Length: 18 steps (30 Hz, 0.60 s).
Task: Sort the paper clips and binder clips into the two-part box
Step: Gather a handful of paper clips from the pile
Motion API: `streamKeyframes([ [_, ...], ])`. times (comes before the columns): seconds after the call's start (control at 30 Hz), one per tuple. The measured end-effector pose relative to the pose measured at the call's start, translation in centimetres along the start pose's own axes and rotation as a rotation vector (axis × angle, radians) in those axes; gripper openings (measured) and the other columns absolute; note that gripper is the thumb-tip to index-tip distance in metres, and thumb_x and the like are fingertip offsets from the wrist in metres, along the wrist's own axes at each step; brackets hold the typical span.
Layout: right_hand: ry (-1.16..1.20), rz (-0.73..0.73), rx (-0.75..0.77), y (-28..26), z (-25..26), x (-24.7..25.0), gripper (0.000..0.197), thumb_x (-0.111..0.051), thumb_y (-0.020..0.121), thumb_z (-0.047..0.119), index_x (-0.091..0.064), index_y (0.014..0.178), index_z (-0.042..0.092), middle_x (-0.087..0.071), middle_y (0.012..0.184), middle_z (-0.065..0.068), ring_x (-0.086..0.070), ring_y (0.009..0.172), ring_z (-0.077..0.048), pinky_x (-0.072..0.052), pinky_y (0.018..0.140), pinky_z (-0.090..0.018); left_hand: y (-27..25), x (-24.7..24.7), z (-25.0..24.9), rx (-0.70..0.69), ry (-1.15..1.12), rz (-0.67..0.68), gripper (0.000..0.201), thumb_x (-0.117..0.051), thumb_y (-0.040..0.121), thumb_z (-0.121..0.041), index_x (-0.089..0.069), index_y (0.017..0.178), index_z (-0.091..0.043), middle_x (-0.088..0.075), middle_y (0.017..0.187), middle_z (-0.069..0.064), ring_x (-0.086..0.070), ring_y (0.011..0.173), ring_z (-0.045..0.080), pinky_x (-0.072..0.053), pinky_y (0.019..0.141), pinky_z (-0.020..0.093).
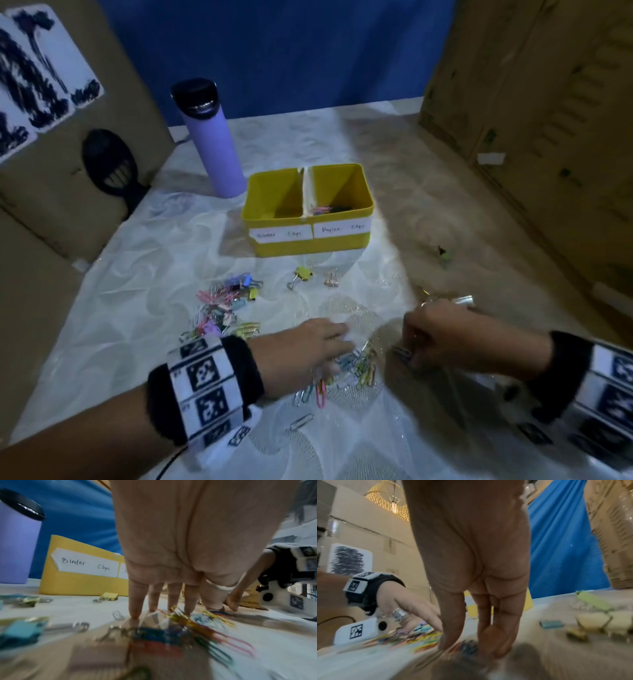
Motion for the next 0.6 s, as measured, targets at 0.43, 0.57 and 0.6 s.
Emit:
streamKeyframes([
  [0.43,0.136,-0.157,0.065,1.6,5.6,-2.4,0.044,-0.069,0.076,0.032,-0.05,0.106,0.006,-0.049,0.111,-0.013,-0.049,0.102,-0.027,-0.036,0.078,-0.026,-3.5,-2.2,2.3,0.242,-0.113,-0.254,0.056,-0.066,0.082,-0.028,-0.045,0.132,-0.016,-0.046,0.114,0.004,-0.044,0.108,0.019,-0.037,0.087,0.028],
  [0.57,-0.001,-0.082,0.17,2.6,7.8,-3.4,0.038,-0.07,0.075,0.025,-0.051,0.103,0.006,-0.05,0.109,-0.017,-0.052,0.096,-0.033,-0.046,0.082,-0.038,-3.5,-1.0,3.0,0.259,-0.178,-0.347,0.025,-0.065,0.083,-0.012,-0.061,0.108,-0.012,-0.055,0.102,0.005,-0.054,0.099,0.019,-0.038,0.072,0.018],
  [0.6,-0.003,-0.085,0.177,2.7,7.8,-3.3,0.027,-0.064,0.08,0.018,-0.052,0.101,0.005,-0.051,0.108,-0.018,-0.054,0.096,-0.035,-0.045,0.081,-0.037,-3.5,-0.8,3.1,0.265,-0.163,-0.347,0.021,-0.064,0.085,-0.011,-0.064,0.106,-0.011,-0.059,0.102,0.006,-0.056,0.098,0.02,-0.037,0.071,0.018],
])
Point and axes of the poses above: each hand's wrist, its own y-axis towards the middle knuckle, its own x-axis out of the back of the hand, z = x × y, the point moved 10 cm from there along y, towards the middle knuckle
